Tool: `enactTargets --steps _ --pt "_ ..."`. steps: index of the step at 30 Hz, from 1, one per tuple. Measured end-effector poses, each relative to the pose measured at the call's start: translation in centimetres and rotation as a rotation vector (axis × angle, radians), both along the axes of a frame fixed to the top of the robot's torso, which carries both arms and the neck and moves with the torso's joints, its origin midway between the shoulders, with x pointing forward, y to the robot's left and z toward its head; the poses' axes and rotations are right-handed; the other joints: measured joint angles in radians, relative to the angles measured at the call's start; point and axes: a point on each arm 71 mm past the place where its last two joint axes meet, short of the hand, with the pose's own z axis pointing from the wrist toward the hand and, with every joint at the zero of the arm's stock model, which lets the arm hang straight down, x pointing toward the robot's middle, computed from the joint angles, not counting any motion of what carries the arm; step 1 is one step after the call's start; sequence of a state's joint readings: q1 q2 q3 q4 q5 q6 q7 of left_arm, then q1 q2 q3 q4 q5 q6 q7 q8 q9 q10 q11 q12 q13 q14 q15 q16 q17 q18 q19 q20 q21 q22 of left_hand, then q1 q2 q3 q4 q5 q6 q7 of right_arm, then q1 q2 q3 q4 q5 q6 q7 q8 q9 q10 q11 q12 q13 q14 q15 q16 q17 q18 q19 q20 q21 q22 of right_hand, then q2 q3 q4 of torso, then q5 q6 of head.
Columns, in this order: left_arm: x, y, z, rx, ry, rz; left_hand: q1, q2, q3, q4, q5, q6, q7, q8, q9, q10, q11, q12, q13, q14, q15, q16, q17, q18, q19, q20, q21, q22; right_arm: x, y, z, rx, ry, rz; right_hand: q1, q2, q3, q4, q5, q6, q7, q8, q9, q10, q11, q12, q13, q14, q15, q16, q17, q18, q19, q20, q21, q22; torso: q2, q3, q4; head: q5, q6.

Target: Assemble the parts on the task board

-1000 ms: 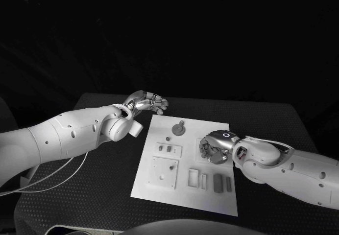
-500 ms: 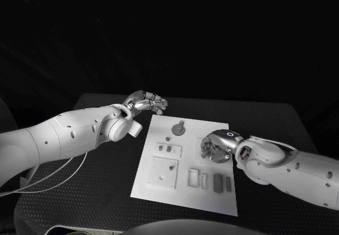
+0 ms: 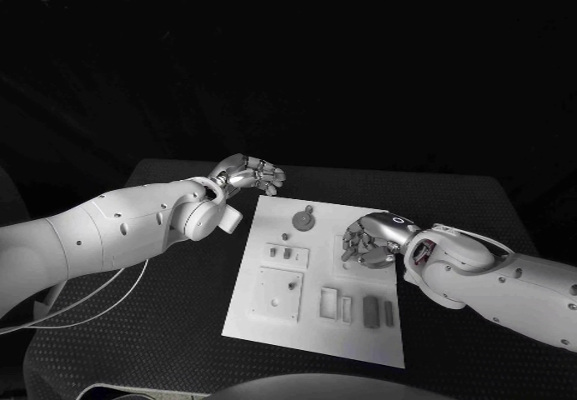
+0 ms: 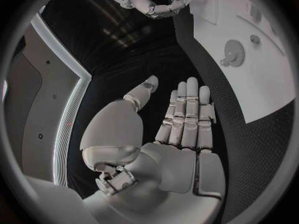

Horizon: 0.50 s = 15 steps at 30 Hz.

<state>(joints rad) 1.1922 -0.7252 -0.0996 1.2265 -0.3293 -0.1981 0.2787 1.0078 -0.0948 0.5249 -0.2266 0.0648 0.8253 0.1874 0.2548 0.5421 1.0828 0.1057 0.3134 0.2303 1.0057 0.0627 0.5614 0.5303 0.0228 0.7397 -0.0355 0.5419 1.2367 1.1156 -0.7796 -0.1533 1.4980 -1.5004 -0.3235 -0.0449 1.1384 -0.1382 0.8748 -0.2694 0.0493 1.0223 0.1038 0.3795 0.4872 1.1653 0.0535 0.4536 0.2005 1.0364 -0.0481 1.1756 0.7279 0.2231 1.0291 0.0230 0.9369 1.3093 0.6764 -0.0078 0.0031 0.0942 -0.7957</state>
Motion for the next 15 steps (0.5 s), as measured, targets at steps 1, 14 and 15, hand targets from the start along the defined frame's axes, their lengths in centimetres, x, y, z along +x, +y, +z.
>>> enactTargets --steps 1,14,15 --pt "0.0 0.0 0.0 0.0 0.0 0.0 0.0 0.0 0.0 0.0 0.0 0.0 0.0 0.0 0.0 0.0 0.0 0.0 0.0 0.0 0.0 0.0 0.0 0.0 0.0 0.0 0.0 0.0 0.0 0.0 0.1 0.006 0.002 -0.002 0.0 0.0 0.0 0.0 0.0 0.0 0.0 0.001 0.0 0.0 0.0 0.0 0.0 0.0 0.0 0.0 0.0 0.0 0.0 0.0 0.0 0.0 0.0 0.0 0.0 0.0 0.0" --pt "0.1 0.1 0.0 0.002 0.0 0.003 0.0 0.0 0.0 0.0 0.0 0.0 0.0 0.004 0.0 0.0 0.0 0.0 0.001 0.004 0.004 0.0 0.002 0.0 0.0 0.0 0.0 0.001 -1.0 4.5 0.8 0.078 0.043 0.072 -0.003 0.003 0.001 -0.004 0.0 0.001 0.001 0.001 0.0 0.0 0.0 0.0 0.002 0.0 0.0 0.001 0.0 0.0 0.004 -0.004 0.0 0.0 0.0 -0.0007 0.0 0.01 -0.002" --pt "0.1 0.1 0.0 0.002 0.0 0.003 0.0 0.0 0.0 0.0 0.0 0.0 0.0 0.004 0.0 0.0 0.0 0.0 0.001 0.004 0.004 0.0 0.002 0.0 0.0 0.0 0.0 0.001 -1.2 5.3 0.8 0.082 0.043 0.086 -0.006 0.003 0.001 -0.004 0.0 0.0 0.001 0.001 0.0 0.0 0.0 0.0 0.003 0.0 0.0 0.001 0.0 0.0 0.004 -0.004 0.0 0.0 0.0 -0.0007 -0.0001 0.012 -0.002"
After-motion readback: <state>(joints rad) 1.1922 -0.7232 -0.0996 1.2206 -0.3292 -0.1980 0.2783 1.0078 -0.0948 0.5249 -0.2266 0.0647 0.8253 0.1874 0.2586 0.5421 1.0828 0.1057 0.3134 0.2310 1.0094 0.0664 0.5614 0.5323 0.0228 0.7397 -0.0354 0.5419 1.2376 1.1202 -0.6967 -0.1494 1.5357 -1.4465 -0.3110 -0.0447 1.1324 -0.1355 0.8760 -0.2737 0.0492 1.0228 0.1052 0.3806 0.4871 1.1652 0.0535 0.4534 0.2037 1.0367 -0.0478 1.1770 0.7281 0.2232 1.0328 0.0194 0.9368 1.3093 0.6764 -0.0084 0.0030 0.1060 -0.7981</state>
